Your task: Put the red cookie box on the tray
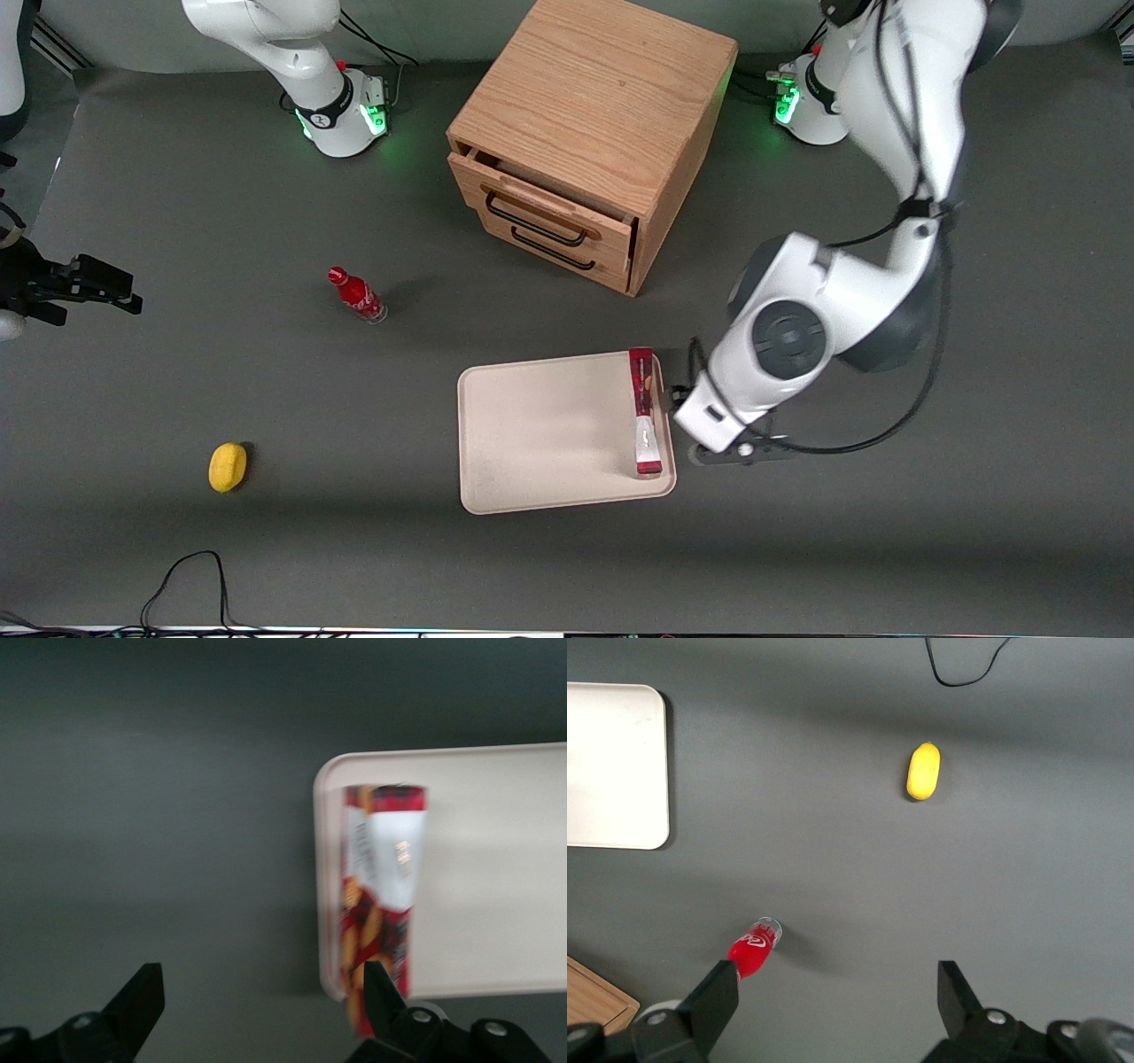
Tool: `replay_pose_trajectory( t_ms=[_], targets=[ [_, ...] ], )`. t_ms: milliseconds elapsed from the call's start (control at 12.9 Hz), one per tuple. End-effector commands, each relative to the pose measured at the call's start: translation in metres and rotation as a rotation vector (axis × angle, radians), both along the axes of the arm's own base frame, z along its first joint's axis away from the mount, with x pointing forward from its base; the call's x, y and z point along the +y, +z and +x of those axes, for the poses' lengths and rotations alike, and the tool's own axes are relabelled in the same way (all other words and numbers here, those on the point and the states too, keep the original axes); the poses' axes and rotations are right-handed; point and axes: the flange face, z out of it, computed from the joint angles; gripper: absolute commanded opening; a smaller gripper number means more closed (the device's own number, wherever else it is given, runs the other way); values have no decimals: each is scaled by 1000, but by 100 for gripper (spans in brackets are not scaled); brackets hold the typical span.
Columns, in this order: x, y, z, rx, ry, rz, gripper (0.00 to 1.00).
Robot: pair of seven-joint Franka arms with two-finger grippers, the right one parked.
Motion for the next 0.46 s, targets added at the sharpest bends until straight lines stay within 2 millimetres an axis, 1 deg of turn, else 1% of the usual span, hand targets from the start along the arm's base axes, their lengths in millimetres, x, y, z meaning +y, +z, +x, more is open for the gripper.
replay_pose_trajectory(
  t_ms=[0, 77, 232, 310, 387],
  targets=[
    [72, 55, -46, 68, -58, 20, 100],
    [98, 72, -57, 78, -67, 30, 100],
    [149, 99, -79, 70, -98, 40, 100],
    [178, 110, -89, 66, -119, 41, 100],
    [197, 118, -101, 67, -130, 46, 100]
  ],
)
